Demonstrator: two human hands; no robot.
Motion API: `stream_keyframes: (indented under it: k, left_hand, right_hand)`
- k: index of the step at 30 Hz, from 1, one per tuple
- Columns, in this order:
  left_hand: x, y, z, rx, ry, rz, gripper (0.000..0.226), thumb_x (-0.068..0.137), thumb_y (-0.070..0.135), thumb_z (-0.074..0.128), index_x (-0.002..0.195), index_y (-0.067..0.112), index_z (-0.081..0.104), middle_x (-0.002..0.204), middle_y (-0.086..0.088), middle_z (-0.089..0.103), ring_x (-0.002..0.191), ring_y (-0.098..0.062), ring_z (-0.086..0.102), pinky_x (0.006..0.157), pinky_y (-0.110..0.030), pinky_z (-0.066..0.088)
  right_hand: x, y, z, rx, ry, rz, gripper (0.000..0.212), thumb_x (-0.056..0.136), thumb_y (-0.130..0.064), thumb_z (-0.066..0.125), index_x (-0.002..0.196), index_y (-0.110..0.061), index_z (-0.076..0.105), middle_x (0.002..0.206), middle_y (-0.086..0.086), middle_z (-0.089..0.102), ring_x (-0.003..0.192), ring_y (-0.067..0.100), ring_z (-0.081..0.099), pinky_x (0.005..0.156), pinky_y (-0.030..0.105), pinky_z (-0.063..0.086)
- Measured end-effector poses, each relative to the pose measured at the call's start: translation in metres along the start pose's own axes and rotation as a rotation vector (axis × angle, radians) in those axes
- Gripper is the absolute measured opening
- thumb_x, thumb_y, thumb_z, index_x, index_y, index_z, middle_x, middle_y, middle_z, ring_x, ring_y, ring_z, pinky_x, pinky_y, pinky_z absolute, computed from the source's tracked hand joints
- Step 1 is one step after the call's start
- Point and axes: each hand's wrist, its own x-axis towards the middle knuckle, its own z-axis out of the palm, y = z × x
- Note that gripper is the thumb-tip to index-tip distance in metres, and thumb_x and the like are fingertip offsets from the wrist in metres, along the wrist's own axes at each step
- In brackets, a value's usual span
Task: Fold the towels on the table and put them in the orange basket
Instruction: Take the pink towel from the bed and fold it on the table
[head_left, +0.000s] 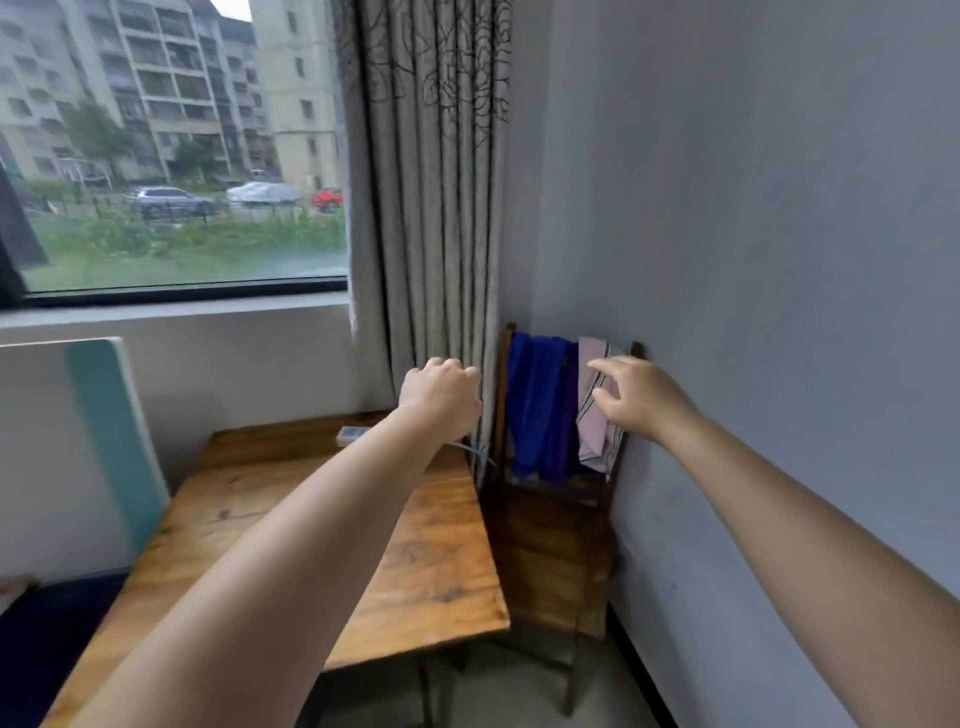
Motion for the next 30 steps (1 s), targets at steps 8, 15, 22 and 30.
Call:
stream_keyframes:
  k: [8, 15, 22, 30]
  left_hand:
    - [0.147, 0.001, 0.052, -0.025, -0.087, 0.041, 0.037, 0.094, 0.026, 0.043, 0.128, 0.014, 0.047, 0.128, -0.011, 0.050, 0.124, -0.029, 0.042, 0.094, -0.041, 0.041]
    - [0.281, 0.007, 0.090, -0.068, -0.148, 0.093, 0.036, 0.094, 0.025, 0.041, 0.127, 0.013, 0.048, 0.128, -0.010, 0.050, 0.122, -0.028, 0.043, 0.092, -0.039, 0.041]
    - [0.368, 0.040, 0.147, -0.086, -0.236, 0.192, 0.033, 0.094, 0.026, 0.039, 0.122, 0.012, 0.049, 0.126, -0.011, 0.049, 0.118, -0.029, 0.043, 0.088, -0.039, 0.042]
    - [0.459, 0.075, 0.215, 0.006, -0.384, 0.203, 0.034, 0.096, 0.026, 0.037, 0.123, 0.007, 0.044, 0.129, -0.013, 0.046, 0.122, -0.030, 0.040, 0.095, -0.041, 0.040]
  right_hand:
    - [0.106, 0.084, 0.042, 0.017, -0.032, 0.159, 0.043, 0.091, -0.014, 0.045, 0.135, -0.011, 0.045, 0.139, 0.013, 0.047, 0.124, 0.028, 0.047, 0.097, 0.032, 0.040]
    - [0.213, 0.144, 0.058, 0.085, 0.008, 0.327, 0.028, 0.089, -0.012, 0.047, 0.112, -0.002, 0.060, 0.110, 0.018, 0.065, 0.098, 0.031, 0.058, 0.072, 0.029, 0.041]
    - [0.300, 0.208, 0.100, 0.138, -0.084, 0.407, 0.018, 0.088, -0.013, 0.048, 0.091, -0.004, 0.063, 0.100, 0.016, 0.061, 0.097, 0.028, 0.058, 0.063, 0.024, 0.035]
    - [0.386, 0.266, 0.174, 0.071, -0.208, 0.384, 0.051, 0.088, -0.031, 0.055, 0.130, -0.003, 0.045, 0.134, 0.016, 0.050, 0.122, 0.028, 0.048, 0.098, 0.036, 0.044]
